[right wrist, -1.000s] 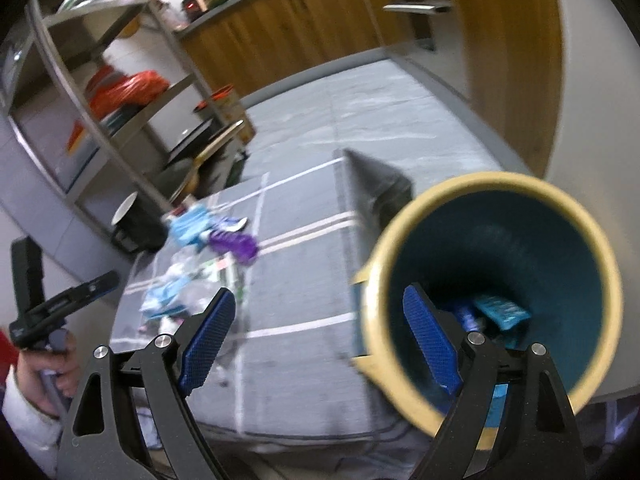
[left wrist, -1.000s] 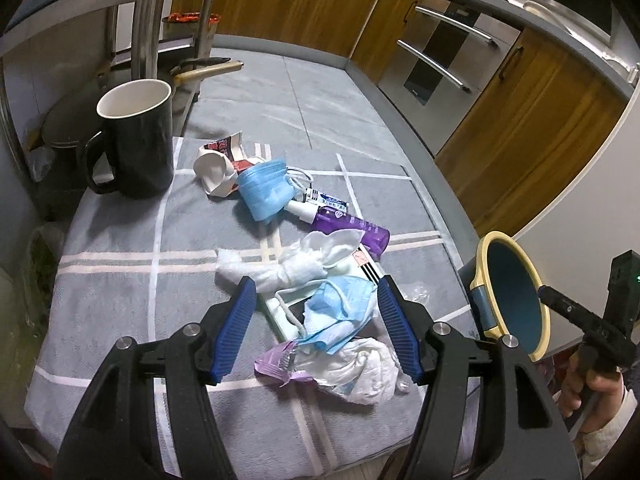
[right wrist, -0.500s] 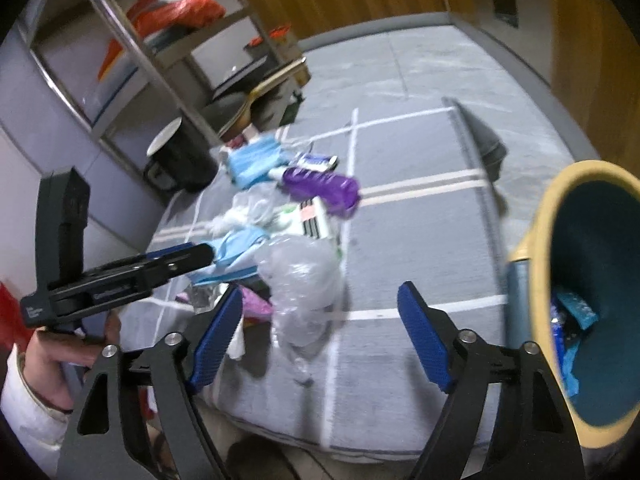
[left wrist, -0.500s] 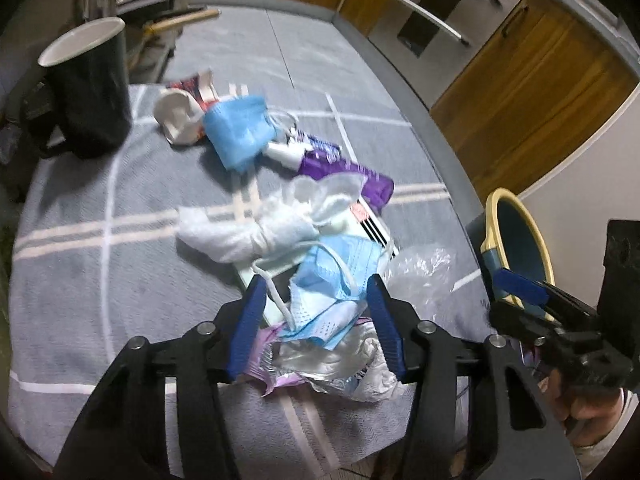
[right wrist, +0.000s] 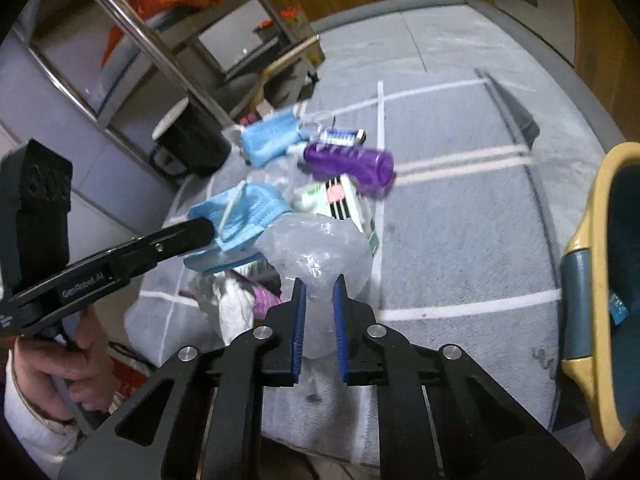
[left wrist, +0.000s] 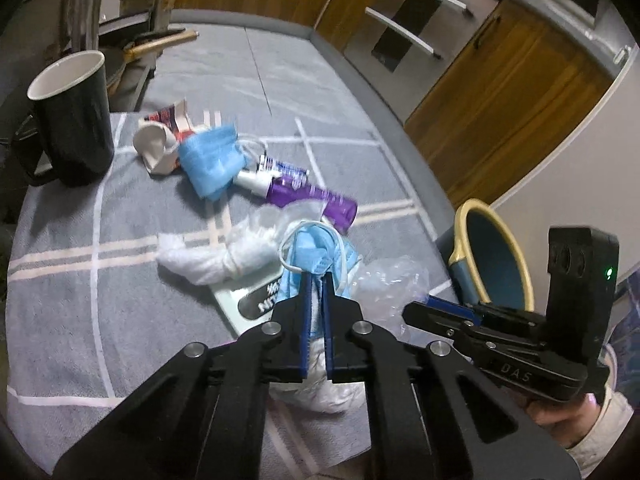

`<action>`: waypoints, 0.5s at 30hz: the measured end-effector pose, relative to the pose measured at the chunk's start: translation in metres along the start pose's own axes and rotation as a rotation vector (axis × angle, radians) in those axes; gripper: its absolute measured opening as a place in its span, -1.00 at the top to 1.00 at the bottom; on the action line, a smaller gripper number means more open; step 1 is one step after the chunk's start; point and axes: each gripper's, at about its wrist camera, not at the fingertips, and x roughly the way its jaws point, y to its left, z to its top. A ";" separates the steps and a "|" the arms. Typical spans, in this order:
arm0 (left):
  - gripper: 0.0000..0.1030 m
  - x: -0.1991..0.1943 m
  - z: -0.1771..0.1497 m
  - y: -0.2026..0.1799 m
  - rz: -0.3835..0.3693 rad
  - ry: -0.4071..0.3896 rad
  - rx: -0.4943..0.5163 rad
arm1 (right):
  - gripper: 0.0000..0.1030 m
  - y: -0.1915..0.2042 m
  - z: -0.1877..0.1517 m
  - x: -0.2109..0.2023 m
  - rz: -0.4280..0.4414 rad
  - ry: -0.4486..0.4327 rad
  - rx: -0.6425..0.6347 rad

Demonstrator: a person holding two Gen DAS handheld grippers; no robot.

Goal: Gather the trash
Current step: 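Grasp the blue face mask with the left gripper while the right grasps the clear plastic bag, then carry the mask and plastic bag over the bin and release both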

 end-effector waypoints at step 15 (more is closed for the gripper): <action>0.93 -0.018 0.021 -0.039 -0.055 -0.117 0.000 | 0.75 -0.044 -0.004 -0.077 -0.039 -0.173 0.073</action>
